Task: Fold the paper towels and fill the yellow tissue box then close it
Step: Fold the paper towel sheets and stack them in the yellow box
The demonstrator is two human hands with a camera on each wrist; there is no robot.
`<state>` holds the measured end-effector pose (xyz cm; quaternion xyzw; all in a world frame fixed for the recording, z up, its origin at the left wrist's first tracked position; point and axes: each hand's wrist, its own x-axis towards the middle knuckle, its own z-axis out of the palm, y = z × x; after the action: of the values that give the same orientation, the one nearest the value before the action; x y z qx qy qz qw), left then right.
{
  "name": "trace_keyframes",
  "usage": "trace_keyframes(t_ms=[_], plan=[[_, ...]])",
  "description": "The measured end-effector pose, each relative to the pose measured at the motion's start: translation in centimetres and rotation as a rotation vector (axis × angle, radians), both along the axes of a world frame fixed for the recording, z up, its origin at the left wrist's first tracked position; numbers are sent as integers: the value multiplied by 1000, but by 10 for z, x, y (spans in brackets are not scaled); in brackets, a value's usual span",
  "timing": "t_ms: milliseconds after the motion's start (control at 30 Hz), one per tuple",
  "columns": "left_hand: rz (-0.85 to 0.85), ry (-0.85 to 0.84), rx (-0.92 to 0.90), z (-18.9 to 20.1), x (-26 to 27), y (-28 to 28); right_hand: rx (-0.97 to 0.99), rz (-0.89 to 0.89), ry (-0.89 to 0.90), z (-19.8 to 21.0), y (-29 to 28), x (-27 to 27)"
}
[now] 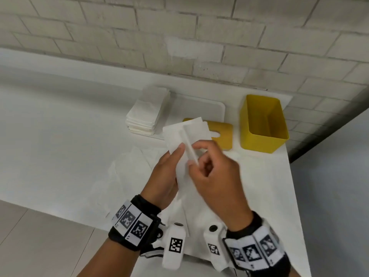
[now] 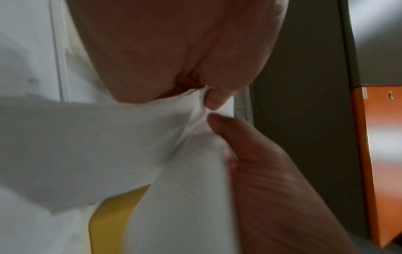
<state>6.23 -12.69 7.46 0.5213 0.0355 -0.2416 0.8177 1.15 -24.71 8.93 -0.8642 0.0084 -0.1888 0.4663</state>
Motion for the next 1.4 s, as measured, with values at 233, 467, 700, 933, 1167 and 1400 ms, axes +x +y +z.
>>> trace_keyframes(t_ms=[233, 467, 700, 933, 1167, 1400], plan=[[-44, -11, -45, 1, -7, 2, 19, -47, 15, -12, 9, -2], [-54, -14, 8, -8, -4, 13, 434, 184, -36, 20, 3, -21], [-36, -71, -113, -11, -7, 21, 618, -3, 265, 14, -4, -10], [-55, -45, -107, -2, -7, 22, 648, -122, 264, 2, -4, -3], [-77, -7, -163, -3, -4, 22, 669, -131, 253, 1, -3, -1], [-56, 24, -144, -10, -6, 23, 656, -124, 265, -1, -3, 1]])
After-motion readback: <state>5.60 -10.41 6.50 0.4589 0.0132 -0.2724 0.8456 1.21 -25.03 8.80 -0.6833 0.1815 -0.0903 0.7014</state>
